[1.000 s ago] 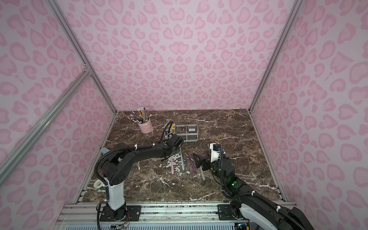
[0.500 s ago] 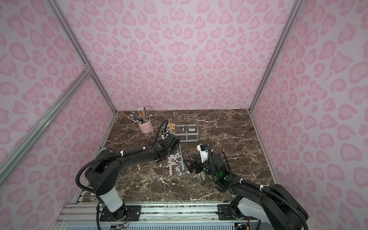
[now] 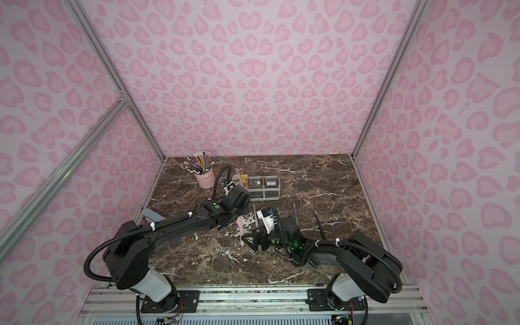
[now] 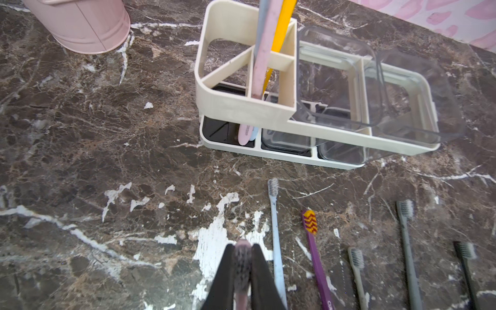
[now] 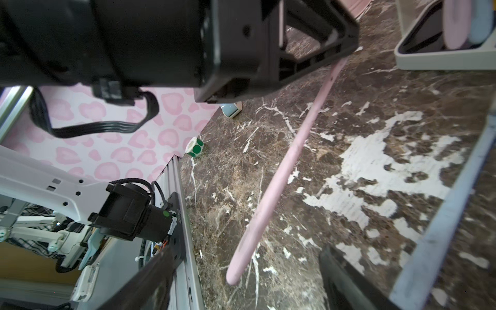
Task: Place the toothbrush into the toothbrush holder
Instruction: Pick up the toothbrush from the center of the board.
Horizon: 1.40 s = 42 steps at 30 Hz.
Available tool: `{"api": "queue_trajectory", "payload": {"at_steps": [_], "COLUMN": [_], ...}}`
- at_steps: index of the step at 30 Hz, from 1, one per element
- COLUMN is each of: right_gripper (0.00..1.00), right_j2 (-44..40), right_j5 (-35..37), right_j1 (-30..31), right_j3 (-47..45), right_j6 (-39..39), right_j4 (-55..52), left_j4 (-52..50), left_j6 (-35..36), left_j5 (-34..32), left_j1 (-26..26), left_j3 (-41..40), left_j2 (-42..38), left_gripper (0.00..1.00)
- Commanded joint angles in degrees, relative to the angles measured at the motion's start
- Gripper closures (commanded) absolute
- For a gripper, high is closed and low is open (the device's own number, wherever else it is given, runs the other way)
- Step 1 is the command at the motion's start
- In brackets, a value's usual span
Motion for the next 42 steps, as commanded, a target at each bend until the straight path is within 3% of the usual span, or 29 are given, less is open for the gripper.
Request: {"api": "queue_trajectory", "payload": {"at_steps": [1, 6, 20, 30, 35, 38, 42], "right_gripper": [0.2, 0.3, 0.7, 0.85, 1.0, 1.0, 1.0], "right_j2": [2.07, 5.36, 8.62, 9.06, 8.78, 8.15, 6.97], "right_j5": [-2.19, -1.93, -2.89, -2.73, -2.4, -1.98, -1.21], "right_j1": [0.86, 2.24, 2.67, 2.69, 2.62, 2.61, 2.64], "right_j3": [1.95, 4.46, 6.59, 6.66, 6.68, 6.61, 6.17], "right_j6": [2.22, 2.37, 3.37, 3.64, 3.54, 3.39, 2.62], "right_j4": [3.96, 3.14, 3.24, 3.1, 2.87, 2.36, 1.39], "left_j4": [1.12, 1.65, 2.86, 2.56, 2.29, 1.77, -0.76], "left_j6": [-1.13, -1.4, -1.85, -1.82, -1.88, -1.73, -0.57], "left_j5": [0.36, 1.0, 2.49, 1.84, 2.13, 2.32, 2.35], "left_j1": [-0.14, -0.35, -0.51, -0.53, -0.53, -0.53, -0.47], "left_j3": [-0.32, -1.27, -3.71, -2.96, -2.84, -2.36, -0.64], "left_j2": [-1.15, -2.5, -4.6, -5.02, -5.1, -5.37, -5.91], "left_gripper": [0.97, 0.97, 0.97, 0.96, 0.87, 0.82, 0.66]}}
